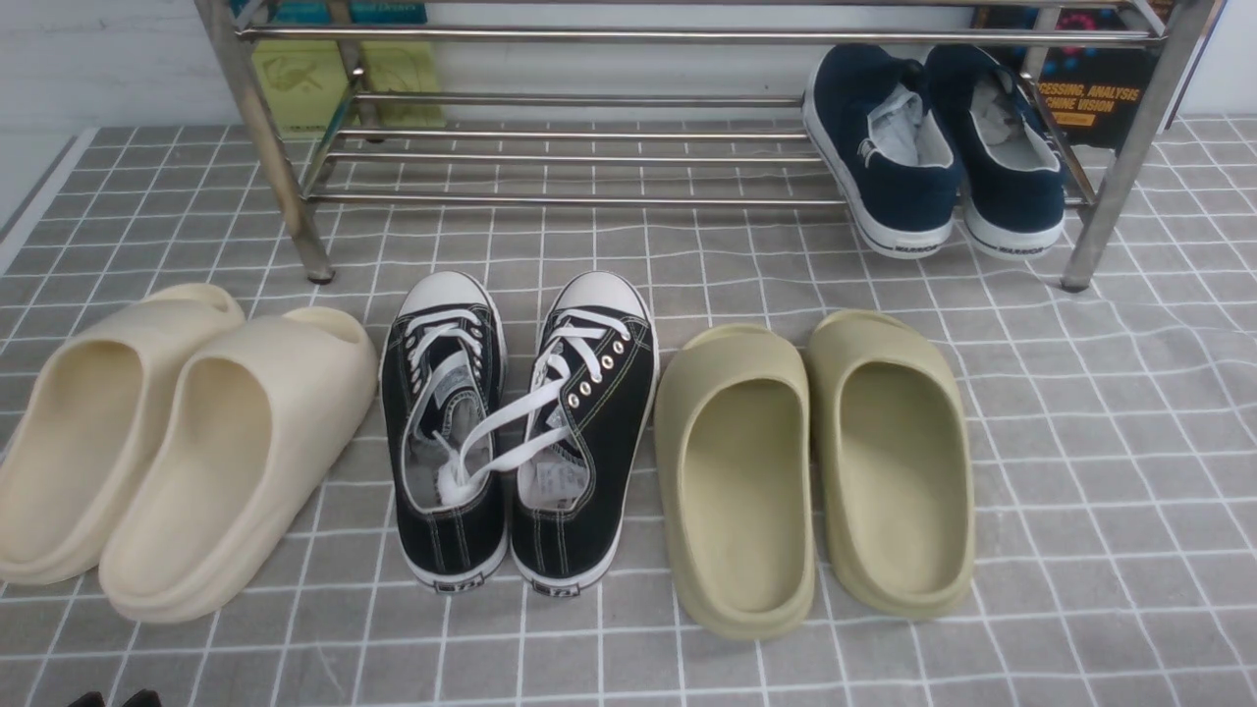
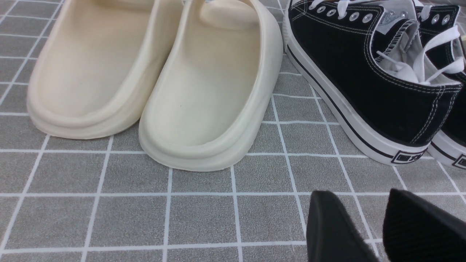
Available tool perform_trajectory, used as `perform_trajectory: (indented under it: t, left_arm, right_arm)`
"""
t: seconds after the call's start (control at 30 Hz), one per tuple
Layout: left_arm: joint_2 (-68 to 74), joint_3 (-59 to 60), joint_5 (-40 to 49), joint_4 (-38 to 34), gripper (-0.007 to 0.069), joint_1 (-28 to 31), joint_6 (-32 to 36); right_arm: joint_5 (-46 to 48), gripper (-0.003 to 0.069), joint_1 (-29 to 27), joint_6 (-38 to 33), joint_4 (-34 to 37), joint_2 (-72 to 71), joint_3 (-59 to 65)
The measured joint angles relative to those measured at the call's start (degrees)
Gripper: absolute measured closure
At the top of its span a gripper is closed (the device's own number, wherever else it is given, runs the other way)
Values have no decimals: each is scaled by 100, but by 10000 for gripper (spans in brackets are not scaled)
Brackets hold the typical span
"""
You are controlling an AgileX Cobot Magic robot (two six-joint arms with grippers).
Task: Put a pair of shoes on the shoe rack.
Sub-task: Use the left arm to grab the shoe closest to it
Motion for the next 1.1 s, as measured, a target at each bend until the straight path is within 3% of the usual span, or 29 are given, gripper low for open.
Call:
perform_trajectory:
  t: [1.1]
  left_arm:
    - [0, 0, 0, 0, 386, 0, 0]
  right_arm:
    - [5, 421, 0, 0, 0, 0, 0]
